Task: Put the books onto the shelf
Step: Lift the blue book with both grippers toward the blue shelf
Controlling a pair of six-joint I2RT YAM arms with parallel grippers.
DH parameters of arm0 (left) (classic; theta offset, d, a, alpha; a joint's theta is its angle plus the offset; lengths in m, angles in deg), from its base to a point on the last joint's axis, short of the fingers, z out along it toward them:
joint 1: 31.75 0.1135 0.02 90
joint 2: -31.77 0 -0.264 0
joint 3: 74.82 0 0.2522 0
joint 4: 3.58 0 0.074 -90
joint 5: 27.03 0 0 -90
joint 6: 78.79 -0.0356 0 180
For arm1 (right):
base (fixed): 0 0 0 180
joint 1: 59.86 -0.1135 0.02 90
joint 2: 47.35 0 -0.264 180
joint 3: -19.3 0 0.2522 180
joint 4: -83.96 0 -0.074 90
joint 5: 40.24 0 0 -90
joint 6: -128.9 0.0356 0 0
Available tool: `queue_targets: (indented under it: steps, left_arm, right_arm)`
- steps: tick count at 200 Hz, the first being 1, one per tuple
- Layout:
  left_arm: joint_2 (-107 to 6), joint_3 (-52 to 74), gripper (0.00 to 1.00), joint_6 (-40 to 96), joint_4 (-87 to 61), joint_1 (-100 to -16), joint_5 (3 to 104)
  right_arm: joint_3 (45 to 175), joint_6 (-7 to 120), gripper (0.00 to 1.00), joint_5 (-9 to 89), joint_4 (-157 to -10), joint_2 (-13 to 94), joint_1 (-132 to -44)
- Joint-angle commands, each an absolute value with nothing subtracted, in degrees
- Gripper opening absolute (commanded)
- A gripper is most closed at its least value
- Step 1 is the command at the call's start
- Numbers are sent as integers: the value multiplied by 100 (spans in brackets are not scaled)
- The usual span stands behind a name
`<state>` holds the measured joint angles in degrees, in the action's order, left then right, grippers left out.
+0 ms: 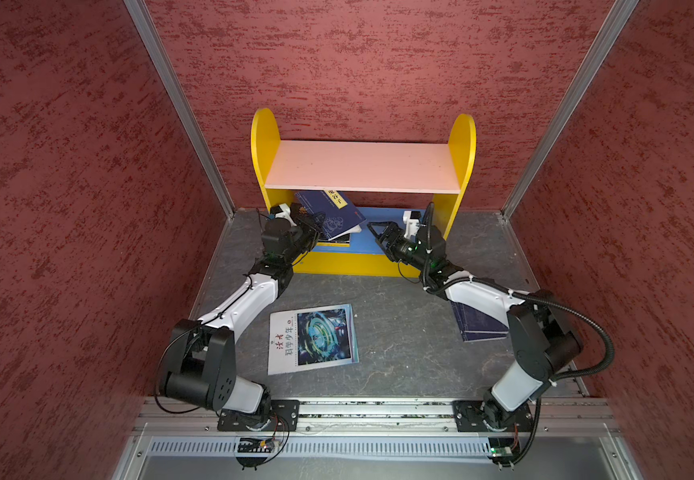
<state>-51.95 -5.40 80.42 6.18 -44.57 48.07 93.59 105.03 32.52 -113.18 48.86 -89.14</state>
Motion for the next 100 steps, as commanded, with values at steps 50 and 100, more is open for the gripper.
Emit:
queue_targets:
  steps: [50, 100]
  left_arm:
    - [-5547, -37, 3, 8204, 1208, -4396, 5013]
    - [-5778, 172, 3, 8430, 1365, -4485, 5347]
  right_arm:
    - [9862, 10991, 94, 3417, -11817, 5037, -9194]
    - [10584, 11012, 91, 3015, -11682, 5585, -9232]
